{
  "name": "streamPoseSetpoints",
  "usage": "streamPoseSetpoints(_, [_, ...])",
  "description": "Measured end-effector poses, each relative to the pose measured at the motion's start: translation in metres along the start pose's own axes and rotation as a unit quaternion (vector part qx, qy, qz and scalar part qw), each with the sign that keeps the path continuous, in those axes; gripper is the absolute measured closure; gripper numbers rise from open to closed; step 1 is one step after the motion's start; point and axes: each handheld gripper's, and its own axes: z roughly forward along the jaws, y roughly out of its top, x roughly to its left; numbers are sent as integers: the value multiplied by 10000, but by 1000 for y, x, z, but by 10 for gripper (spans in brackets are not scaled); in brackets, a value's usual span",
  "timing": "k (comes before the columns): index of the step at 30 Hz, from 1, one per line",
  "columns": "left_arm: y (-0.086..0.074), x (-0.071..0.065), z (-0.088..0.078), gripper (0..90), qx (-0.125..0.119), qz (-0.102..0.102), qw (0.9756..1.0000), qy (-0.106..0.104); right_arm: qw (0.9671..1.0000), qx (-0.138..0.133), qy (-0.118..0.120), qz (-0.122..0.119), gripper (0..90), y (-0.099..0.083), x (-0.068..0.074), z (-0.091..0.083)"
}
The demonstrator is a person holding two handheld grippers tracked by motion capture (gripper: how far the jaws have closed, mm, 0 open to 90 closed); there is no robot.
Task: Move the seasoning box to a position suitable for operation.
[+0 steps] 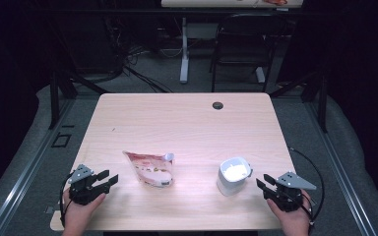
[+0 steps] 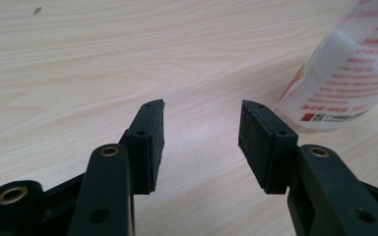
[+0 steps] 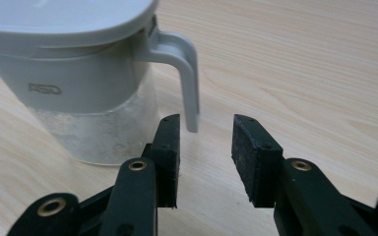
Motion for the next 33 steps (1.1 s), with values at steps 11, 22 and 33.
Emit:
streamPoseSetpoints(11, [0, 2, -2, 566, -26, -43, 9998, -182, 9996, 102, 60, -256, 600, 9, 8, 23])
streamPoseSetpoints(22, [-5, 5, -8, 566, -17, -105, 9999, -110, 9998, 48, 85, -161, 579, 15, 6, 45])
streamPoseSetpoints(33, [-5, 7, -10, 567, -14, -120, 9999, -91, 10000, 21, -19, -75, 582, 17, 4, 51])
